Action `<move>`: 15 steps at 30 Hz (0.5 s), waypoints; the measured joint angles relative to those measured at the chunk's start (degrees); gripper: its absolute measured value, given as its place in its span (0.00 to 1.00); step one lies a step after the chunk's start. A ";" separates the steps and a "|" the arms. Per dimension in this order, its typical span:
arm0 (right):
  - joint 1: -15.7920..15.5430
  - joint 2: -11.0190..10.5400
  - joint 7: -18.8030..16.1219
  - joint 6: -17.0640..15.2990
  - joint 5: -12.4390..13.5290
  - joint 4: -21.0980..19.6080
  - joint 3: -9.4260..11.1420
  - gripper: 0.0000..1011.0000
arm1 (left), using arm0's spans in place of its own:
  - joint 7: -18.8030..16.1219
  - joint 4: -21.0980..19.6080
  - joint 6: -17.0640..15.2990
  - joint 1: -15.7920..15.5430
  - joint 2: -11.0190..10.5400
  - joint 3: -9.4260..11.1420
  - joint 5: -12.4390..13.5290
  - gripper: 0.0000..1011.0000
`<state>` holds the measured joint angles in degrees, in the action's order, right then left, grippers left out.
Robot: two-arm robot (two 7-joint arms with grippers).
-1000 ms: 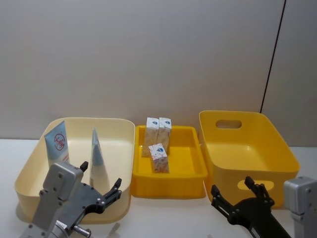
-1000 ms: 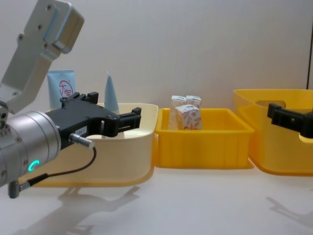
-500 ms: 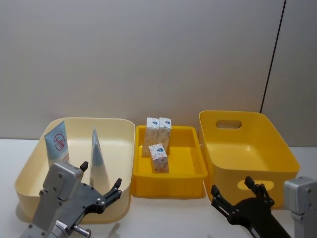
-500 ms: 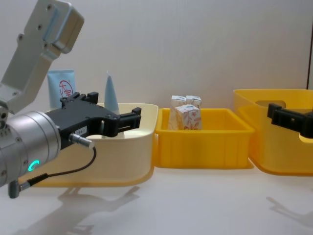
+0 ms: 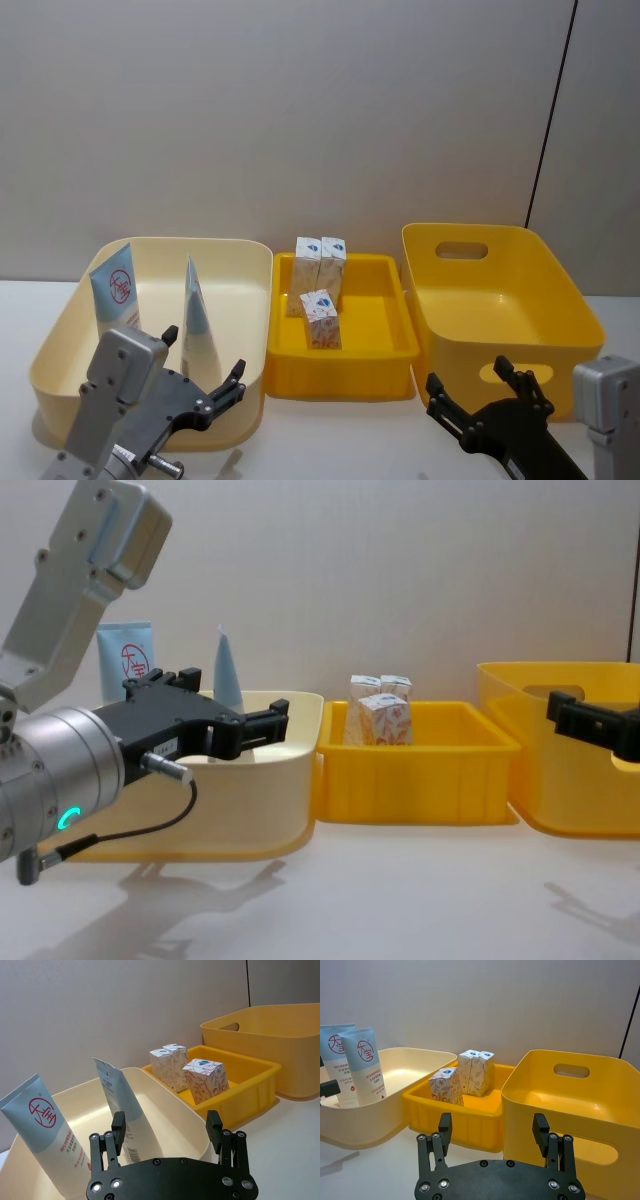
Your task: Bimanual collaborative sorting of washing and personal care products
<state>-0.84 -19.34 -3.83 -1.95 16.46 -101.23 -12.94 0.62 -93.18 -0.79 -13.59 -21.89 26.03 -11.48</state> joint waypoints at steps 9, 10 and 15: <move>0.20 0.06 0.00 -0.82 0.02 -0.29 0.03 0.99 | 0.00 0.00 0.00 0.00 0.00 0.00 0.00 0.99; 0.42 0.09 0.00 -1.62 0.11 -0.64 0.05 0.99 | 0.00 0.00 0.00 0.00 0.00 0.00 0.00 0.99; 1.80 0.12 0.00 -5.42 0.62 -2.32 0.06 0.99 | 0.00 0.00 0.00 0.00 0.00 0.00 0.00 0.99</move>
<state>0.96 -19.22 -3.83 -7.37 17.08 -103.54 -12.88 0.62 -93.18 -0.79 -13.59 -21.89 26.02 -11.48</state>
